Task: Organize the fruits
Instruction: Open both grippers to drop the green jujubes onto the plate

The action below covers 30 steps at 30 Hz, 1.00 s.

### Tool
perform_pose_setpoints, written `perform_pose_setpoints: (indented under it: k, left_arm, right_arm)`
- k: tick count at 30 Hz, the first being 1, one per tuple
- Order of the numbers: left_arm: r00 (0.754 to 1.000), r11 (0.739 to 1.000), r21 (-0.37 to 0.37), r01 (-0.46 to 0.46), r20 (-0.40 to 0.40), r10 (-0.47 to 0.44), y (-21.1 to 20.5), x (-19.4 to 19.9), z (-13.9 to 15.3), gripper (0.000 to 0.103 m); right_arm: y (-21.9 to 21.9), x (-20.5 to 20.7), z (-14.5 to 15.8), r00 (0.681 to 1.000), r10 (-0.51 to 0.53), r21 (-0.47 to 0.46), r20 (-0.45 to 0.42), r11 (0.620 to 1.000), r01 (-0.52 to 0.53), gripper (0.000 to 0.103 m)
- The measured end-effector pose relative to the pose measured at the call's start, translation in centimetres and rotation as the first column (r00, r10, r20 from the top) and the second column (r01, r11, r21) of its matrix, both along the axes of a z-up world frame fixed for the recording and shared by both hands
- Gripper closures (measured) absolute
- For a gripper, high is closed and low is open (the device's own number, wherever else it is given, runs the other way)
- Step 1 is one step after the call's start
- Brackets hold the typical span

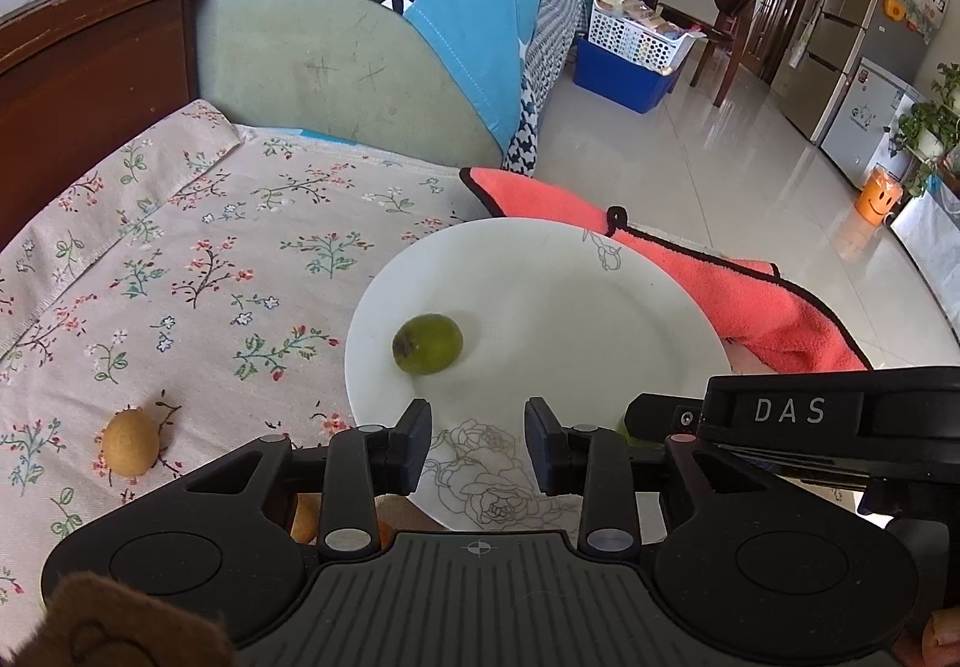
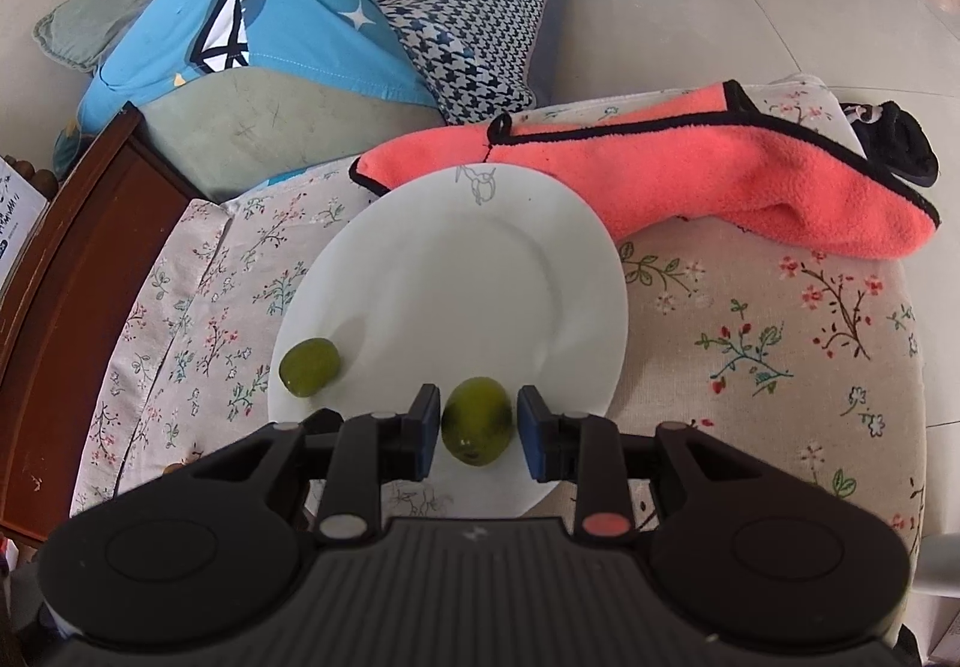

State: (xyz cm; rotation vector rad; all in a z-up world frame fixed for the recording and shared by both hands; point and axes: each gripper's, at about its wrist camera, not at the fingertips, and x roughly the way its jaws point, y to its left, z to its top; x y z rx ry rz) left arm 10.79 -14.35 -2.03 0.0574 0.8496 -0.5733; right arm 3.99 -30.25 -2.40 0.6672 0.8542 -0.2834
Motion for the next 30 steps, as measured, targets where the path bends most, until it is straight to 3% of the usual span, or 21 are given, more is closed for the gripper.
perform_pose_setpoints:
  k: [10,19,30]
  left_arm:
    - [0.999,0.999,0.019,-0.038,0.026,0.037,1.8,-0.8,2.5,0.041]
    - [0.995,0.994,0.039,-0.104,0.008,0.104,6.0,-1.3,4.0,0.037]
    - [0.986,0.984,0.066,-0.165,-0.022,0.167,11.1,-2.6,3.7,0.037]
  right_arm:
    - [0.0,-0.6,1.9,0.998,0.028,-0.002,0.062,1.000,-0.028,0.069]
    - [1.0,-2.1,2.8,0.993,0.095,-0.015,0.073,0.995,-0.094,0.066]
    - [3.5,-4.4,2.8,0.980,0.192,-0.059,0.055,0.980,-0.189,0.064]
